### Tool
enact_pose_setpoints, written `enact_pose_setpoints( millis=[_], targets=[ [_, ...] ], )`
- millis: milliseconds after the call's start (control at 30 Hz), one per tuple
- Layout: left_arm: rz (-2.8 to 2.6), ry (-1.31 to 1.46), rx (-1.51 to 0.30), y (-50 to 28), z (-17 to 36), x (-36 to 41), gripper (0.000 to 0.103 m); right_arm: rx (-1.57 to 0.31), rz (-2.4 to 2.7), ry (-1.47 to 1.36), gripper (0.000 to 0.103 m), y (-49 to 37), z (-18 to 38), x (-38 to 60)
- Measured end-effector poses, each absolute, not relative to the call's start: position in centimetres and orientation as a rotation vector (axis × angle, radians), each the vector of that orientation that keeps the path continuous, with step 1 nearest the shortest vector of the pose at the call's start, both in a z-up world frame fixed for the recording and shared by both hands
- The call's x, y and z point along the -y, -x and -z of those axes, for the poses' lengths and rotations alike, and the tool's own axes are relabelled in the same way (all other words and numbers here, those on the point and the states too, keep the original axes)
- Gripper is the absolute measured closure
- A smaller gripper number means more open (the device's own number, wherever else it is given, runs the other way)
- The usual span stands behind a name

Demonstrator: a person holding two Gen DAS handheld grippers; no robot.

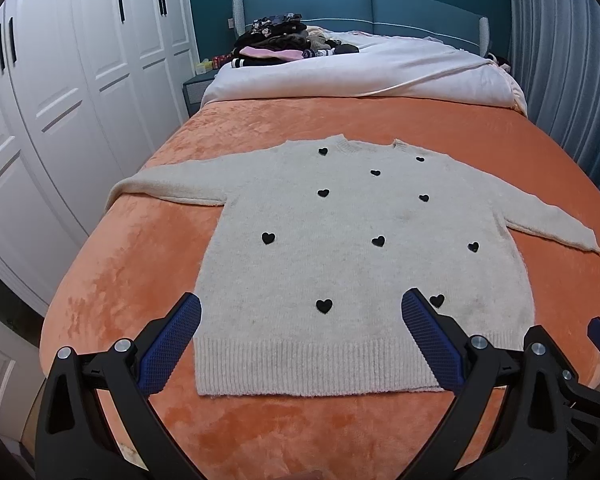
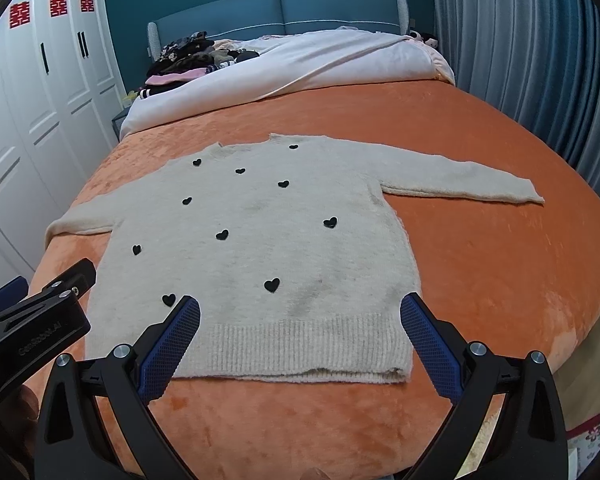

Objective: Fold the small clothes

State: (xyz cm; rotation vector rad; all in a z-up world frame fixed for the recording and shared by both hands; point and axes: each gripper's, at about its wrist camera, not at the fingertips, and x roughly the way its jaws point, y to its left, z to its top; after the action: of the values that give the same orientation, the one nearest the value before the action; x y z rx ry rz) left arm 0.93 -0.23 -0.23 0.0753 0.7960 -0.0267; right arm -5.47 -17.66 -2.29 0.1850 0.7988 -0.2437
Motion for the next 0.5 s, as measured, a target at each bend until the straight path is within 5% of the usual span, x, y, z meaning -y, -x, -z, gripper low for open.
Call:
enact_pose_setpoints(
  millis=[500],
  targets=[
    [0.027,-0.076,-0.78,-0.42,-0.26,0.25,0.005,-0.785,0.228,-0.199,0.005,5.93,1.64,17.5]
  ],
)
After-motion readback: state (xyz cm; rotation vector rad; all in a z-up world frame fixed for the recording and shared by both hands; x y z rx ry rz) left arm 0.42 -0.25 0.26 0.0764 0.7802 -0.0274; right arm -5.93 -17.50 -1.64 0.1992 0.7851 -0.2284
